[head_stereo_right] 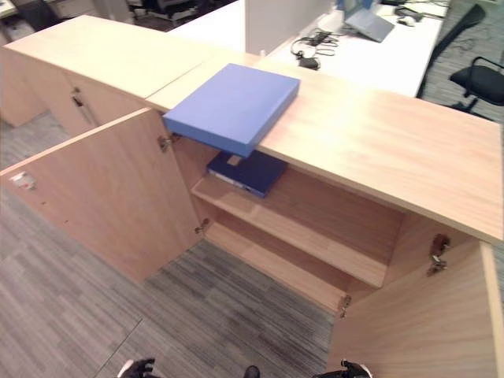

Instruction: Put the empty folder in the office cabinet

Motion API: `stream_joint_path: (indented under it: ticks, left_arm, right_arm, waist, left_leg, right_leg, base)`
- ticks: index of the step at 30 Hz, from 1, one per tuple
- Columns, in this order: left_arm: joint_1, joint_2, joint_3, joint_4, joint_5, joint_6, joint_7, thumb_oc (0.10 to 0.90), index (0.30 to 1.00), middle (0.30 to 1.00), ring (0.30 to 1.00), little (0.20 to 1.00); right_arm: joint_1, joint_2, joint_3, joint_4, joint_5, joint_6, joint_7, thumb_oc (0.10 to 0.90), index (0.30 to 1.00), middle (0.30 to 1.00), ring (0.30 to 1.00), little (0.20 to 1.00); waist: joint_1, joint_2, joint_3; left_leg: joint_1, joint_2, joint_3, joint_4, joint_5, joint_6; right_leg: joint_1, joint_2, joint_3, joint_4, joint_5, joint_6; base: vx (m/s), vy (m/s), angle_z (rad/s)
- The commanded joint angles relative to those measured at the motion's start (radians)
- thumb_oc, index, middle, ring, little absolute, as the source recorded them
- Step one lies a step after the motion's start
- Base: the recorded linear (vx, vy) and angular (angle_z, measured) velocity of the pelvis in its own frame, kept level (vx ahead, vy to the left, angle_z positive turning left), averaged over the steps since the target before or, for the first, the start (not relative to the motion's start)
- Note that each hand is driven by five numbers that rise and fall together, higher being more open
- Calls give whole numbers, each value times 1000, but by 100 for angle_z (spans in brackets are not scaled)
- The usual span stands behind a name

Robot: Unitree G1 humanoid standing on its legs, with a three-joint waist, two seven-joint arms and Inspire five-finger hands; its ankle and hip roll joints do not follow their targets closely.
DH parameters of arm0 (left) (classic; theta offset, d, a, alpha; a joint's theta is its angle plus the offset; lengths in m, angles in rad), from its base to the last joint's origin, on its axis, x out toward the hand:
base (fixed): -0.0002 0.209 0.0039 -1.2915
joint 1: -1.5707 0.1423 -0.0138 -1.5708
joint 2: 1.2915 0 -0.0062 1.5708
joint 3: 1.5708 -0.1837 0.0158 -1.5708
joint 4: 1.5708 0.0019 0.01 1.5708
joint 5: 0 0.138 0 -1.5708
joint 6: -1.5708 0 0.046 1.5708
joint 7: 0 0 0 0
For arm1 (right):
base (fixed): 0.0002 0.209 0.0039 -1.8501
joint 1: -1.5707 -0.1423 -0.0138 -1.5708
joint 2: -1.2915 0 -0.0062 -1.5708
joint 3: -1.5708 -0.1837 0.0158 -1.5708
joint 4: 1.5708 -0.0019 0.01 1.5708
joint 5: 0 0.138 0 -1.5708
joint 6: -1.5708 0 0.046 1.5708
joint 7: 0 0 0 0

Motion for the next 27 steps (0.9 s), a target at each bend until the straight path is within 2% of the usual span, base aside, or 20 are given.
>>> stream_joint_path:
  ticks: [1, 2, 3, 4, 5, 6, 9, 11, 12, 14, 17, 18, 19, 20, 21, 22, 23, 26, 27]
  left_arm:
    - [53, 1, -63, 42, -3, 24, 2, 800, 900, 900, 900, 900]
    - [53, 1, -63, 42, -3, 23, 2, 800, 900, 900, 900, 900]
    - [60, 2, -67, 41, -8, 22, -5, 800, 900, 900, 900, 900]
    - [65, 1, -70, 53, -16, 22, -19, 800, 900, 900, 900, 900]
    - [62, -3, -71, 66, -23, 18, -27, 800, 900, 900, 900, 900]
    - [61, -11, -66, 85, -26, 18, -31, 800, 900, 900, 900, 900]
    - [62, -22, -66, 114, -16, 15, -30, 800, 900, 900, 900, 900]
    - [76, -32, -71, 143, 15, 21, -34, 800, 900, 900, 900, 900]
    - [76, -32, -71, 143, 15, 21, -34, 800, 900, 900, 900, 900]
    - [75, -30, -81, 149, 44, 25, -39, 800, 900, 900, 900, 900]
    - [71, -26, -78, 138, 37, 21, -43, 800, 900, 900, 900, 900]
    - [71, -25, -74, 132, 24, 19, -50, 800, 900, 900, 900, 900]
    - [73, -28, -52, 116, -33, 13, -76, 800, 900, 900, 900, 900]
    - [73, -27, -52, 116, -33, 13, -77, 800, 900, 900, 900, 900]
    - [90, -27, -21, 91, -125, 6, -131, 800, 900, 900, 900, 900]
    - [95, -26, -12, 85, -145, 8, -148, 800, 900, 900, 900, 900]
    - [101, -24, 5, 83, -199, 10, -178, 800, 900, 900, 900, 900]
    - [105, -10, 27, -6, -286, -4, -175, 800, 900, 900, 900, 900]
    - [126, 5, 49, -144, -368, -9, -159, 800, 900, 900, 900, 900]
  right_arm:
    - [-7, -57, -9, 15, -24, -17, -27, 800, 900, 900, 900, 900]
    - [-7, -57, -9, 15, -24, -17, -27, 800, 900, 900, 900, 900]
    - [-9, -57, -5, 18, -28, -18, -27, 800, 900, 900, 900, 900]
    - [-11, -54, 5, 20, -47, -21, -23, 800, 900, 900, 900, 900]
    - [-12, -58, 11, 24, -59, -20, -18, 800, 900, 900, 900, 900]
    - [-18, -57, 12, 27, -65, -21, -9, 800, 900, 900, 900, 900]
    - [-14, -59, -12, 36, -53, -19, -1, 800, 900, 900, 900, 900]
    - [0, -52, -39, 49, -46, -9, 6, 800, 900, 900, 900, 900]
    - [0, -52, -39, 49, -46, -9, 6, 800, 900, 900, 900, 900]
    - [3, -48, -56, 80, -51, 4, 11, 800, 900, 900, 900, 900]
    - [1, -48, -66, 91, -51, 11, 16, 800, 900, 900, 900, 900]
    - [-4, -47, -69, 92, -50, 12, 17, 800, 900, 900, 900, 900]
    - [-3, -39, -67, 81, -52, 8, 24, 800, 900, 900, 900, 900]
    - [-2, -39, -67, 81, -52, 9, 24, 800, 900, 900, 900, 900]
    - [-4, -25, -58, 56, -53, 4, 30, 800, 900, 900, 900, 900]
    - [-4, -19, -56, 53, -49, 3, 36, 800, 900, 900, 900, 900]
    - [5, -4, -54, 43, -37, 2, 47, 800, 900, 900, 900, 900]
    - [14, 13, -60, 21, 14, 1, 50, 800, 900, 900, 900, 900]
    - [19, 19, -70, 13, 40, 2, 48, 800, 900, 900, 900, 900]
  waist:
    - [32, 15, 86]
    - [33, 14, 88]
    - [49, 23, 91]
    - [73, 43, 87]
    - [82, 53, 88]
    - [82, 62, 81]
    - [71, 75, 56]
    - [54, 75, 3]
    - [56, 75, 4]
    - [45, 79, -22]
    - [43, 82, -25]
    - [43, 84, -26]
    - [50, 92, -22]
    - [51, 92, -22]
    - [60, 97, -16]
    - [56, 96, -19]
    - [47, 94, -23]
    - [45, 92, -31]
    - [49, 91, -35]
  left_leg:
    - [-60, -61, 36, -258, 66, 70]
    - [-57, -61, 37, -259, 65, 70]
    - [-58, -75, -5, -357, 108, 55]
    - [-42, -85, -161, -539, 189, 34]
    - [-33, -111, -244, -565, 196, 32]
    - [12, -115, -288, -597, 183, 27]
    - [58, -109, -278, -631, 178, 28]
    - [131, -109, -231, -698, 171, 43]
    - [134, -109, -229, -700, 172, 44]
    - [183, -123, -190, -743, 161, 64]
    - [204, -129, -167, -762, 153, 72]
    - [213, -131, -155, -768, 149, 76]
    - [224, -127, -121, -782, 144, 79]
    - [225, -126, -120, -782, 144, 79]
    - [225, -123, -81, -784, 138, 76]
    - [227, -125, -78, -784, 135, 75]
    - [236, -127, -76, -784, 135, 77]
    - [253, -134, -77, -784, 129, 75]
    - [255, -136, -84, -784, 132, 72]
  right_leg:
    - [46, -62, 34, 37, -35, 162]
    - [48, -63, 35, 36, -35, 162]
    - [71, -57, 53, 25, -30, 166]
    - [101, -40, 107, 11, -31, 176]
    - [105, -33, 141, 16, -31, 181]
    - [104, -31, 161, 24, -33, 189]
    - [116, -46, 176, 10, -32, 210]
    - [124, -77, 213, 3, -18, 238]
    - [124, -78, 215, 3, -18, 238]
    - [124, -102, 240, -2, -5, 264]
    - [117, -116, 238, 0, 5, 276]
    - [111, -121, 227, 0, 14, 281]
    - [94, -136, 182, -3, 39, 289]
    - [94, -136, 183, -3, 39, 289]
    - [82, -159, 71, -14, 73, 297]
    - [89, -159, 49, -28, 77, 300]
    - [100, -154, 53, -41, 77, 299]
    - [131, -155, 49, -82, 82, 296]
    - [143, -155, 43, -93, 82, 295]
  base:
    - [147, 84, -87]
    - [156, 121, -40]
    - [294, 183, -58]
    - [365, 243, -87]
    - [350, 251, -110]
    - [140, 134, -110]
    - [191, 259, -170]
    - [219, 292, -60]
    - [176, 282, -24]
    - [133, 283, -68]
    - [34, 156, -44]
    - [-40, 202, -49]
    - [-43, 133, -52]
    - [-128, 135, -73]
    - [-103, 57, -122]
    - [-107, 77, -116]
    - [-14, 39, -104]
    - [1, 13, -9]
    - [-25, -60, 11]
